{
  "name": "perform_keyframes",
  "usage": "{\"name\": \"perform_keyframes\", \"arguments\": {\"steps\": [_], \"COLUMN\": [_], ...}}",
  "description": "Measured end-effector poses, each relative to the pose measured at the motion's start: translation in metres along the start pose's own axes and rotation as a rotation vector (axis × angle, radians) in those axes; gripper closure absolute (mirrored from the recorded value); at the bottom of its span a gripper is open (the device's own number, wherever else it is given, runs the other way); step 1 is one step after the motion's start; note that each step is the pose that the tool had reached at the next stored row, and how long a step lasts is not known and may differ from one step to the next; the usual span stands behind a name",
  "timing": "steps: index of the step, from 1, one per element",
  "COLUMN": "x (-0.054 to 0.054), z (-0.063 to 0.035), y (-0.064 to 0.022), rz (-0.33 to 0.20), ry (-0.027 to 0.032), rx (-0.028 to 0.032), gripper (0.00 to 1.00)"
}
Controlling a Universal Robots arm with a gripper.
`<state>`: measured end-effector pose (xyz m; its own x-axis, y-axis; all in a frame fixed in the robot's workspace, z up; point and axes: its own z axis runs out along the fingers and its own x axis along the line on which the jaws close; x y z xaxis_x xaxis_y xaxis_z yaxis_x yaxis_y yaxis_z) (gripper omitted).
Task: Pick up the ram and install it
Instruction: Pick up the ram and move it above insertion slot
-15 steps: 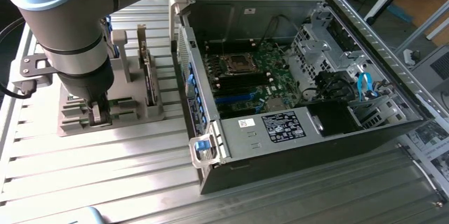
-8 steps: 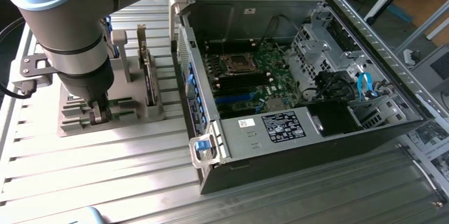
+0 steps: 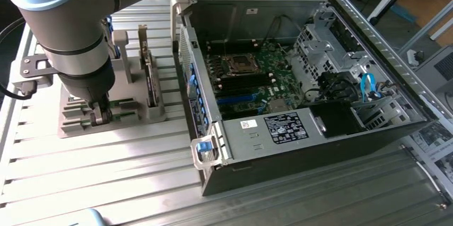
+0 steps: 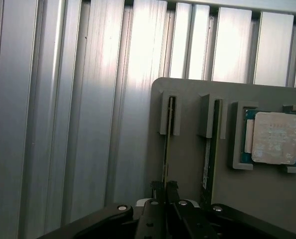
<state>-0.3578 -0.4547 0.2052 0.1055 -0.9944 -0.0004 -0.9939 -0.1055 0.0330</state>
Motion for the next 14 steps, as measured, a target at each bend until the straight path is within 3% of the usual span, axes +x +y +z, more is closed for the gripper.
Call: {"name": "perform_keyframes", "arguments": {"steps": [14], "x": [0.0], "z": [-0.0014], "y": [0.0], "rz": [0.0], "ry": [0.0], "rx": [0.0001], "gripper": [0.87]}}
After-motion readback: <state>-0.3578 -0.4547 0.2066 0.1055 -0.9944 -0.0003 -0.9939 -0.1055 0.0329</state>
